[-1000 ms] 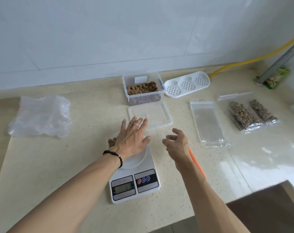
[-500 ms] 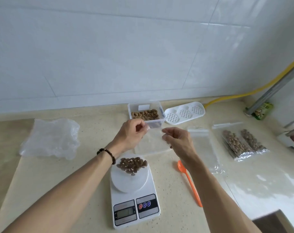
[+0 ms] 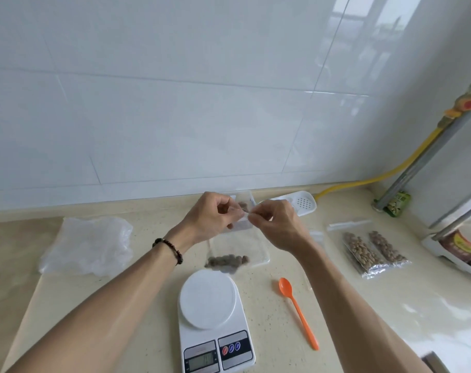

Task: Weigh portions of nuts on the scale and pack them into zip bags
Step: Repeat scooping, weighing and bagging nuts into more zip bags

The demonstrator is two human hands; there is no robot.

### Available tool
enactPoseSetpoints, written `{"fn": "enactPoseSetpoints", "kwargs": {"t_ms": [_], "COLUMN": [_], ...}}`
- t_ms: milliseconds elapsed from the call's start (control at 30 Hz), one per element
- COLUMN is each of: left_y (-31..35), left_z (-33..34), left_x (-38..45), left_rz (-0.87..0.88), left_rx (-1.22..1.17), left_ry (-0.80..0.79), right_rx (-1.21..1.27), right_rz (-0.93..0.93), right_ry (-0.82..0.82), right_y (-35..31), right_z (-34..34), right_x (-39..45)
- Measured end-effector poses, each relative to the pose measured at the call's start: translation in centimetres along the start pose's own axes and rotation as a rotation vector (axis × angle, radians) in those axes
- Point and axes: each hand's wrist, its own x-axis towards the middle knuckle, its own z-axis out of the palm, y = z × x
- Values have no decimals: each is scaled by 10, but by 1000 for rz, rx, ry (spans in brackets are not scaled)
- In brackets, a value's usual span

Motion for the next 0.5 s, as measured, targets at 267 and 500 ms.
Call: {"fn": "enactPoseSetpoints", "kwargs": {"t_ms": [267,500], "left_y": [13,18], "left_z": [-14,-14], "left_x": [6,9], "left_rz": [62,129], "left_rx": [89,93], "left_ry": [44,-63], "right_rx": [209,158], "right_rz": [50,13], "right_ry": [24,15], "right_y": [9,-4], "right_z": [-20,-19], "right_x": [-5,-2]}}
